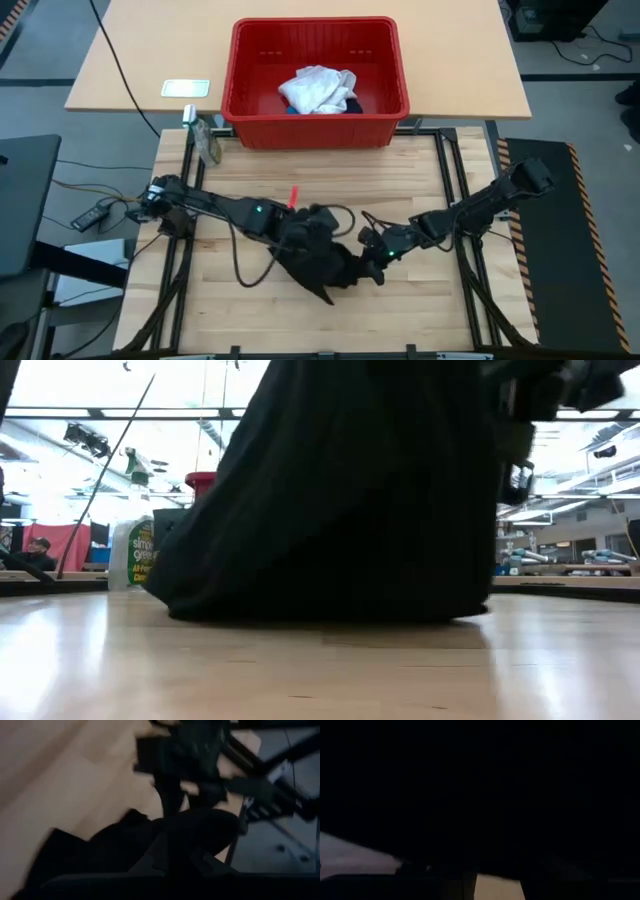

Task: Fold laundry
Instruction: Fold the black shirt on the table

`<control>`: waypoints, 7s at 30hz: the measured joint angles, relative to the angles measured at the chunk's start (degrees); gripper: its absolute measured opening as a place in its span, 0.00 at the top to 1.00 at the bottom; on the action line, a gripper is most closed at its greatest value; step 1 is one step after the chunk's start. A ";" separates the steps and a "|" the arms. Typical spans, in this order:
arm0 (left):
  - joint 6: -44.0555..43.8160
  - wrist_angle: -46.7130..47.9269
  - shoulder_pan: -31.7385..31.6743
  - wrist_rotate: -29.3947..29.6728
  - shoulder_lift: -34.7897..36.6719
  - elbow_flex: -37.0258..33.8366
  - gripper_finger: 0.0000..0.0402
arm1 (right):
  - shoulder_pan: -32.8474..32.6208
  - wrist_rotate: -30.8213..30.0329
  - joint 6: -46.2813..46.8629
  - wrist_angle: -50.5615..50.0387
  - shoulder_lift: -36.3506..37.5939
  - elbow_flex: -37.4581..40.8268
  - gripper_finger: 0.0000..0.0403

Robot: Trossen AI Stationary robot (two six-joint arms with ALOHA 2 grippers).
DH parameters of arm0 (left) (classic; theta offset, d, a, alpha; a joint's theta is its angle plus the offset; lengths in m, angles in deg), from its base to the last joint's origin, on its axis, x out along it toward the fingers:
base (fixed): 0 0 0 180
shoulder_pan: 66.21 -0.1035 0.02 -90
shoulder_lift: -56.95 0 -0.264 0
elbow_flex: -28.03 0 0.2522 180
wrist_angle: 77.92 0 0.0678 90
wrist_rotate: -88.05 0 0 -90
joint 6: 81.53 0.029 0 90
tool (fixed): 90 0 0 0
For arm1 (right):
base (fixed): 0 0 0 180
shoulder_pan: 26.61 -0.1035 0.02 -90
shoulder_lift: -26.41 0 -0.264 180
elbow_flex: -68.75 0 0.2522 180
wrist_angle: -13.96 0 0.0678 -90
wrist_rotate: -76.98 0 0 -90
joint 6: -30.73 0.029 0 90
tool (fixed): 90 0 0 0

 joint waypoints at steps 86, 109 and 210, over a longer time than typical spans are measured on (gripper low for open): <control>-5.25 -10.95 3.11 2.58 3.29 -13.91 0.49 | 5.63 -24.38 -19.25 -48.34 12.37 -15.04 0.84; -7.84 -20.29 4.72 3.56 -1.79 -14.02 0.49 | -2.62 -25.83 -15.15 -58.48 22.30 -15.09 0.61; -8.36 -16.31 -0.07 5.88 -9.05 -14.00 0.74 | 23.81 4.82 -19.29 -23.93 -1.70 -2.47 0.98</control>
